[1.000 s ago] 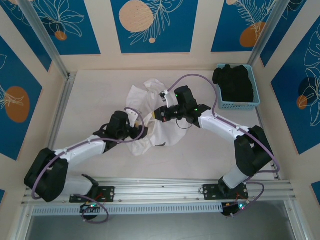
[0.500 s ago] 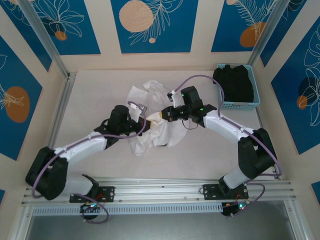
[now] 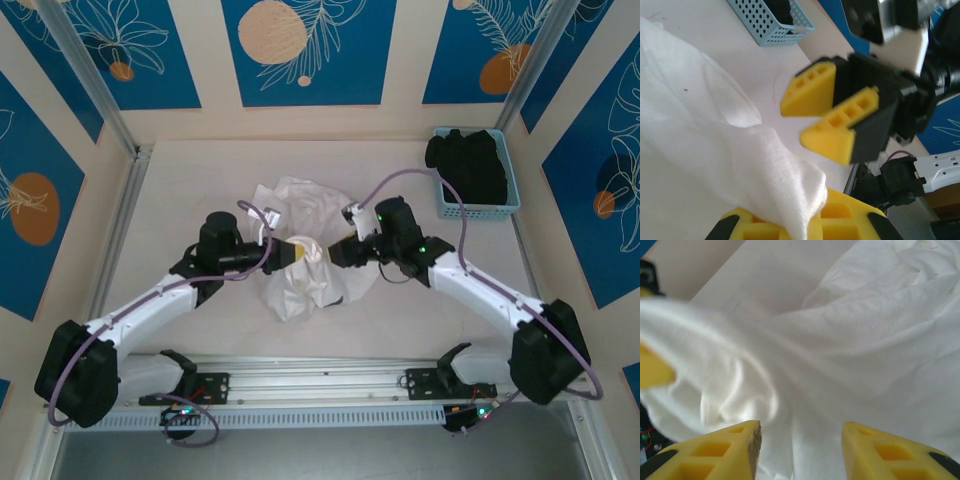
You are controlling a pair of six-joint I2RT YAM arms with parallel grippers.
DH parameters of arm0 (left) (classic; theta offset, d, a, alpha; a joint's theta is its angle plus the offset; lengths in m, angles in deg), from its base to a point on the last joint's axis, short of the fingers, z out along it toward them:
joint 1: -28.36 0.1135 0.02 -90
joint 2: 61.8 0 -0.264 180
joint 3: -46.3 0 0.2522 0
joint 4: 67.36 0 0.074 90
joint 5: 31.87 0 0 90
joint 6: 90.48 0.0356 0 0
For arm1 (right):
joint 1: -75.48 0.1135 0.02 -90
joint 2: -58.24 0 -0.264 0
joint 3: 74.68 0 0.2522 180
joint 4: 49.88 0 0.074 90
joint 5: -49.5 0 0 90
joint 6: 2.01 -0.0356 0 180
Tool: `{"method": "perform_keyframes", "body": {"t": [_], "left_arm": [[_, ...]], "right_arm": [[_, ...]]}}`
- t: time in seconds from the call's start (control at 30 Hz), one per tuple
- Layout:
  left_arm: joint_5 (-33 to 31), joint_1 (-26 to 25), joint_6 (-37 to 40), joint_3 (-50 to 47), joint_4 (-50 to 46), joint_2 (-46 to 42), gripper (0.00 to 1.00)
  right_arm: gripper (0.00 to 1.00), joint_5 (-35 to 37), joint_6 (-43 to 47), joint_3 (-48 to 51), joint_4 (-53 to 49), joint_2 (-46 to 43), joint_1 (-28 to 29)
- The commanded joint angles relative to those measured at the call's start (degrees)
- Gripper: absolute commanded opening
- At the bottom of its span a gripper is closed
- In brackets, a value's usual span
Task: Fold the inside-out t-shirt
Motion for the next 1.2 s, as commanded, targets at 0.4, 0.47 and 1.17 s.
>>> {"method": "perform_keyframes", "body": {"t": [0.4, 0.47, 1.17], "left_arm": [[0.35, 1.31, -1.17, 0.37, -0.12, -0.25, 0.0], [-0.48, 3.17, -2.79, -0.2, -0.36, -0.63, 0.0], [-50.52, -3.23, 9.7, 0.39, -36.94, -18.64, 0.6]], "right_arm": [[0.17, 8.61, 3.85, -1.73, 8.67, 4.6, 10.12], [0.07, 8.61, 5.0, -1.4, 5.6, 1.06, 9.41], [0.0, -23.41, -14.09, 0.39, 25.39, 4.25, 0.33]]}}
